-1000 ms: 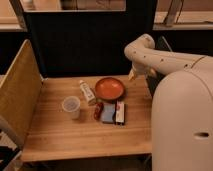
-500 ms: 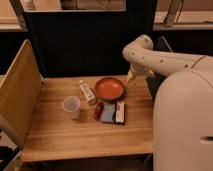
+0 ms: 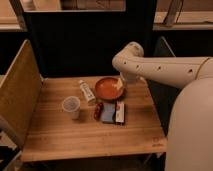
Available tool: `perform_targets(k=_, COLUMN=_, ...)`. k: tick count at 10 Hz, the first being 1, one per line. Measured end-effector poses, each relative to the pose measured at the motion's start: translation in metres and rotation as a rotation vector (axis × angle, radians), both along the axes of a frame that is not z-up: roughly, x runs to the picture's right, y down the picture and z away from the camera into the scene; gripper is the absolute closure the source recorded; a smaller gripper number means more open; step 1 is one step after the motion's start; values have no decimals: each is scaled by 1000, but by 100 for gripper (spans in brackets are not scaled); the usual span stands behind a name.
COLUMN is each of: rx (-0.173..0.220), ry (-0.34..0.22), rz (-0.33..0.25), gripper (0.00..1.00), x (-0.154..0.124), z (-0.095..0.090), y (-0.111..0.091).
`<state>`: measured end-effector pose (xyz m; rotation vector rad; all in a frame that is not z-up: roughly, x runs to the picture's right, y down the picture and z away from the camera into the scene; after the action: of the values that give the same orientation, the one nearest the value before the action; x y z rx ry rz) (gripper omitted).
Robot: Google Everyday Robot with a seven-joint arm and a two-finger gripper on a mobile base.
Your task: Place the pepper in the ceramic cup
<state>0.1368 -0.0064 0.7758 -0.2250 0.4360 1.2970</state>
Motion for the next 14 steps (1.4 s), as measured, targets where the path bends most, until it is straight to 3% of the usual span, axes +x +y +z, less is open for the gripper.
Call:
perform_targets(k=2, rx=-19, ry=15, rz=111, gripper=20, x=-16, z=-5, y=20)
perform_targets(k=4, rx=-15, ry=67, rz=266, gripper=20, x=-25, z=-4, y=28)
perform_targets(k=5, rx=-13, ry=84, rz=316, gripper=20, x=-30, z=-3, y=30)
perform_targets(k=8, rx=-15, ry=103, rz=372, gripper=20, x=-34, z=-2, y=33)
perform_targets(k=10, rx=-29, ry=63, rz=337, gripper=20, x=-40, z=-4, y=34)
perform_targets(k=11, rx=-41, ry=-9, rz=250, gripper=20, x=-55, z=-11, y=37)
perform_targets(k=12, rx=-45, ry=-47, rz=197, gripper=20, x=-64, z=-15, y=40)
perform_targets(k=14, rx=-72, ry=-188, rz=6, gripper=20, x=-101, z=-30, y=56)
